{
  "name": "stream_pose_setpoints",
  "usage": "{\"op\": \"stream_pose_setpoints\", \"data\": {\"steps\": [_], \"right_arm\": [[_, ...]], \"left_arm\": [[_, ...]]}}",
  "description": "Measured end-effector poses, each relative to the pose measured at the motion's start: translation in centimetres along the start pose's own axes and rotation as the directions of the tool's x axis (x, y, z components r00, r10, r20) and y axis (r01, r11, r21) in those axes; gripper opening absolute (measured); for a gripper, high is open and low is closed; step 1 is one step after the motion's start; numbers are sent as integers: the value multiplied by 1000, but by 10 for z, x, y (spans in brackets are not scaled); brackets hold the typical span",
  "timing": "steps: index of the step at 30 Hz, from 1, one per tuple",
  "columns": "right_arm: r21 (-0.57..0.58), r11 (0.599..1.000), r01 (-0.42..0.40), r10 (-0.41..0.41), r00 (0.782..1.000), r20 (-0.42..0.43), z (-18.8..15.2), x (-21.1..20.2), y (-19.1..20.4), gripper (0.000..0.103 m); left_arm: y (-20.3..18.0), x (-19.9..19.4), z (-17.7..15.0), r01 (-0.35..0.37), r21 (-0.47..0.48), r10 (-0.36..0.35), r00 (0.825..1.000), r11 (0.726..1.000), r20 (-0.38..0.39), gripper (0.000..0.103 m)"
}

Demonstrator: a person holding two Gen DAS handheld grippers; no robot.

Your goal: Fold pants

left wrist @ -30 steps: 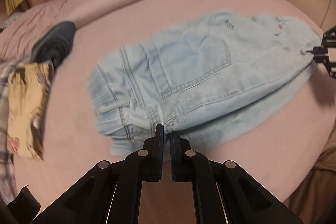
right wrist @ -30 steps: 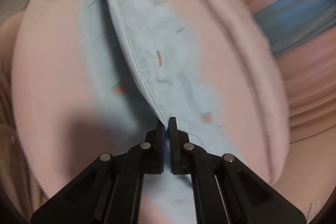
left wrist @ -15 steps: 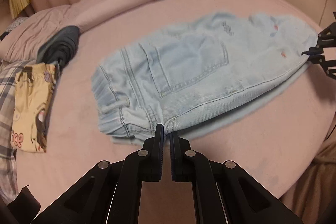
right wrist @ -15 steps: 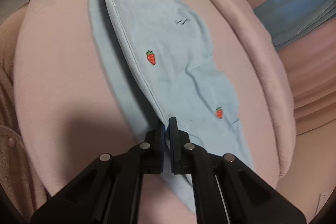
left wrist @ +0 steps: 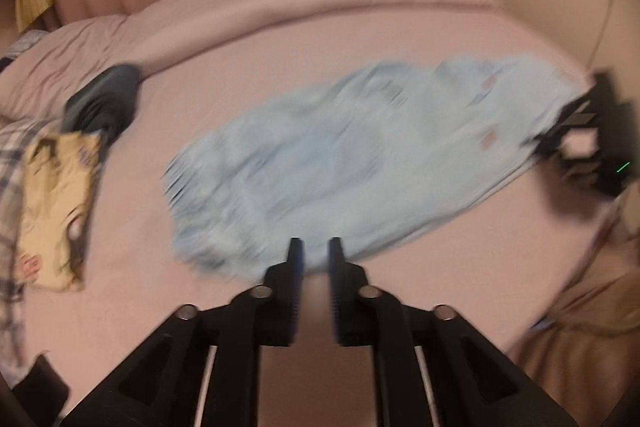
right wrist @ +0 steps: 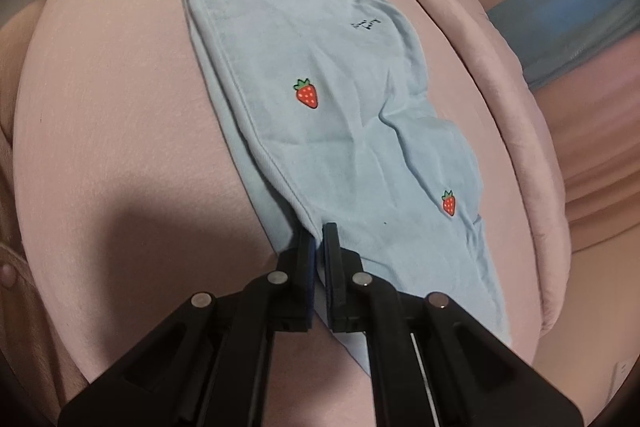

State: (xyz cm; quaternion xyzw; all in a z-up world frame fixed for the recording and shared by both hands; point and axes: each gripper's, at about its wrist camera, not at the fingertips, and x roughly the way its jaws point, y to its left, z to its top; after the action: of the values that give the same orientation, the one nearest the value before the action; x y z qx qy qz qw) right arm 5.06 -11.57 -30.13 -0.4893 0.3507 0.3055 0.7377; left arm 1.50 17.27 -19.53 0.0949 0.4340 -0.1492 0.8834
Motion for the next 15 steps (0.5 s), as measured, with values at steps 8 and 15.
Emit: {"op": "stream_pose_setpoints", "data": {"steps": [8,15], "right_arm": [[321,939,-123,103,992,80,-21,-13,-43,27],[905,390,-170,60,986,159,-181,-50,-153,42]], "left_arm": [[-75,86,60,225,-49,-227,973,973,-49,51],[-139,111,92,361,12,-358,929,933,-89,51]]}}
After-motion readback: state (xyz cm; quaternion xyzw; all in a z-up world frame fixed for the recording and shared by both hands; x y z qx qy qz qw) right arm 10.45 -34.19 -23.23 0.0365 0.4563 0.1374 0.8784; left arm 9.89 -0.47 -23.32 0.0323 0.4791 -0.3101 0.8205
